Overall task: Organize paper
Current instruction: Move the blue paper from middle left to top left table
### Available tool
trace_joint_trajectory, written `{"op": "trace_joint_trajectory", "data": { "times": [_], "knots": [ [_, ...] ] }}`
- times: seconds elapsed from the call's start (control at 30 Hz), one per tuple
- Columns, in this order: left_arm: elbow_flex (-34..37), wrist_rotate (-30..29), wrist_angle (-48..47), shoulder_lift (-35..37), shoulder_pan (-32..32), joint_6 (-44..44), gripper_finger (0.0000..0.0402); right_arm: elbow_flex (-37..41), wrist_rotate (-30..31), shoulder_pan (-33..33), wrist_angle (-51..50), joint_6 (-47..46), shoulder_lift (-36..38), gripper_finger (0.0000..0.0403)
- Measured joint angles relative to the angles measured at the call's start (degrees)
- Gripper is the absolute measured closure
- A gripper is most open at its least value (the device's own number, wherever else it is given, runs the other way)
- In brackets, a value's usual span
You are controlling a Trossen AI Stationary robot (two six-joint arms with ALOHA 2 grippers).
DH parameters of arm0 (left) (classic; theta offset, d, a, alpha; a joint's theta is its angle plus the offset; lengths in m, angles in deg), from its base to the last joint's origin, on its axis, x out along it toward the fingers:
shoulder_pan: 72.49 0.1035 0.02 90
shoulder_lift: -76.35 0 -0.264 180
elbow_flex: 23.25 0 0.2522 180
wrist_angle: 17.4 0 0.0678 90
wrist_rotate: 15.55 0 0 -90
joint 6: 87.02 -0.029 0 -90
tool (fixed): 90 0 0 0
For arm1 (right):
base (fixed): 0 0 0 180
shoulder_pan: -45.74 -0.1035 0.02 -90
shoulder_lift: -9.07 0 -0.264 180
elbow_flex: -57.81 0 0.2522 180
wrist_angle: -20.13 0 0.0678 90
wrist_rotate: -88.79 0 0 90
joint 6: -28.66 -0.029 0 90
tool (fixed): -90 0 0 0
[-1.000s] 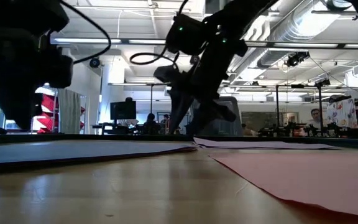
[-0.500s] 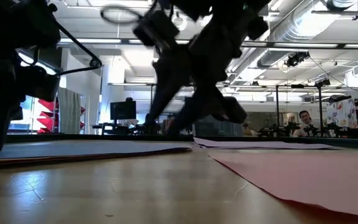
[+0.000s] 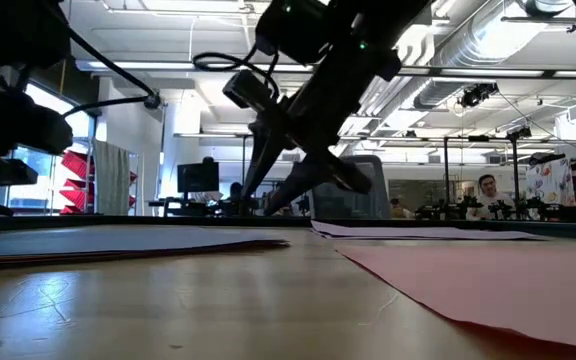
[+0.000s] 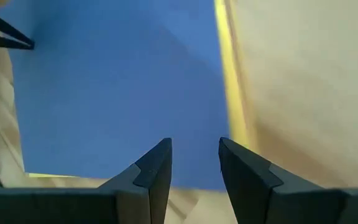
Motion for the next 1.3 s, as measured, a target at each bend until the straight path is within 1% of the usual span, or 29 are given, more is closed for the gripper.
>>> {"op": "trace_joint_trajectory", "data": {
  "times": [0.1, 0.23, 0.4, 0.57, 0.67, 0.83, 0.9, 0.97, 1.13, 1.2, 1.3],
  "knots": [
    [0.0, -0.9, 0.1, 0.0, -1.0, 0.0, 0.0402, 0.0, -1.2, 0.2, -1.4, 0.4, -0.5, 0.0284],
    [0.0, -3.0, 0.4, -0.1, -1.8, -0.1, 0.0402, 0.0, -2.1, -0.2, -0.9, 0.4, -2.1, 0.0284],
    [-0.1, -4.3, 0.9, -0.3, -2.0, -1.5, 0.0402, 0.0, -2.2, -1.0, -0.2, 0.0, -3.6, 0.0284],
    [-0.1, -4.9, 1.1, -0.3, -2.0, -1.7, 0.0402, 0.0, -2.8, -1.5, 2.7, 0.4, -3.9, 0.0284],
    [-0.1, -5.2, 1.1, -0.3, -2.0, -1.6, 0.0402, 0.0, -5.4, -1.5, 6.2, 1.5, -3.9, 0.0284],
    [-0.1, -5.4, 1.1, -0.3, -2.0, -1.5, 0.0402, 0.0, -7.0, -1.5, 9.6, 1.5, -3.9, 0.0282],
    [-0.1, -5.4, 1.1, -0.3, -2.0, -1.5, 0.0402, 0.0, -7.9, -1.5, 10.5, 1.4, -3.9, 0.0271],
    [-0.1, -5.4, 1.1, -0.3, -2.0, -1.5, 0.0402, 0.0, -8.5, -1.5, 10.7, 1.3, -3.9, 0.0251],
    [-0.1, -5.4, 1.1, -0.3, -2.0, -1.5, 0.0402, 0.0, -8.5, -1.1, 10.2, 0.4, -3.9, 0.018],
    [-0.1, -5.4, 1.1, -0.3, -2.0, -1.5, 0.0402, 0.0, -8.5, -0.7, 9.8, 0.4, -3.9, 0.0158],
    [-0.1, -5.4, 1.1, -0.3, -2.0, -1.5, 0.0402, 0.0, -8.6, 0.1, 8.1, 0.0, -3.9, 0.0142]
  ]
}}
